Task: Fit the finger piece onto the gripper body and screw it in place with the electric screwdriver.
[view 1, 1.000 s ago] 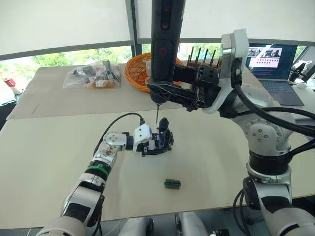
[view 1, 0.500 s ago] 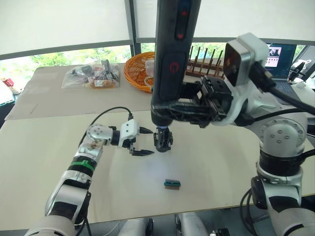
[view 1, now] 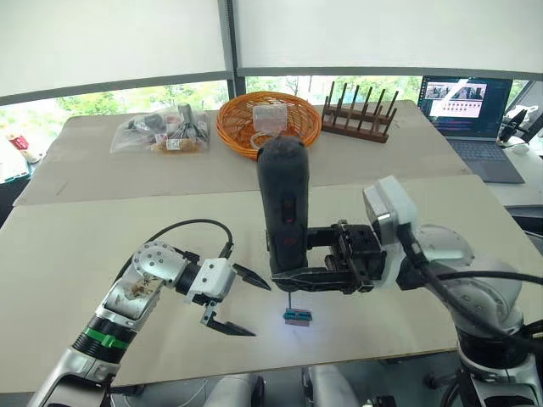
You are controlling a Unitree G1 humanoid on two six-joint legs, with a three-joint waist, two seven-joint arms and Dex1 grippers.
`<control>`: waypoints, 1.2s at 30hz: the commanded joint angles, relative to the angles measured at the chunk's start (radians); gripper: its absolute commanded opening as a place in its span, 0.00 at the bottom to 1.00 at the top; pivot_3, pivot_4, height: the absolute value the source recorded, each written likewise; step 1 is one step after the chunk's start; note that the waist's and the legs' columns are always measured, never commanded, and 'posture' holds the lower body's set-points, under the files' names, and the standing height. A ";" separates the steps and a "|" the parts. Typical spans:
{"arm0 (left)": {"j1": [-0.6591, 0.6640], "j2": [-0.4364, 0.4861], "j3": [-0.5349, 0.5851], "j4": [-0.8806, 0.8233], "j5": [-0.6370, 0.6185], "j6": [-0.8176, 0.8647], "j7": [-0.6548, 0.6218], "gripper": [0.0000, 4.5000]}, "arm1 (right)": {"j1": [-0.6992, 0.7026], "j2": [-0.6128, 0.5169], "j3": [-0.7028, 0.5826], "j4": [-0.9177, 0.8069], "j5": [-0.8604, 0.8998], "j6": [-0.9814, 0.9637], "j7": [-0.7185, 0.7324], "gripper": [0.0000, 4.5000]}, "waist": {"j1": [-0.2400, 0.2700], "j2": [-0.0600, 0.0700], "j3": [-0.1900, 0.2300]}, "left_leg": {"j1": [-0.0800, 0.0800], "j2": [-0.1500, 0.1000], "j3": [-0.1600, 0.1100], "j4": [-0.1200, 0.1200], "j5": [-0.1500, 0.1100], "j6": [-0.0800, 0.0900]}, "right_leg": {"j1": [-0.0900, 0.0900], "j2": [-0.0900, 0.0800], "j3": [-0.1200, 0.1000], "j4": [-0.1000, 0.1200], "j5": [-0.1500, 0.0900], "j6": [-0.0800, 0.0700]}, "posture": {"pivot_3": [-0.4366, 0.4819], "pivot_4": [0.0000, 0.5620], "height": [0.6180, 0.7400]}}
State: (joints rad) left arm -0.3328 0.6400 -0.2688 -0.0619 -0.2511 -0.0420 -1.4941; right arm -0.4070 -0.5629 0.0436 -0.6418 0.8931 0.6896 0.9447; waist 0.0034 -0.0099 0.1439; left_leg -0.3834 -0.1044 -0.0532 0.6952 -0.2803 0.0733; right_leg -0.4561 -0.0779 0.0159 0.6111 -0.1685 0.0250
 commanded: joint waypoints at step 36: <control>0.030 -0.071 -0.073 -0.009 0.050 -0.031 0.160 1.00 | 0.203 -0.008 0.021 -0.051 -0.160 -0.199 -0.005 0.43 | 0.008 -0.001 0.000 | -0.001 0.000 0.001 0.000 0.002 -0.003 | 0.000 0.000 0.000 0.000 0.000 0.000 | 0.48 0.27 1.00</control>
State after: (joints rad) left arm -0.2992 0.5730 -0.3376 -0.0606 -0.1968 -0.0618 -1.3396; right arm -0.1903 -0.5743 0.0854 -0.6591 0.7096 0.5302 0.9349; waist 0.0119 -0.0105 0.1442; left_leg -0.3841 -0.1046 -0.0527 0.6955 -0.2784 0.0701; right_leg -0.4566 -0.0775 0.0162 0.6109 -0.1685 0.0250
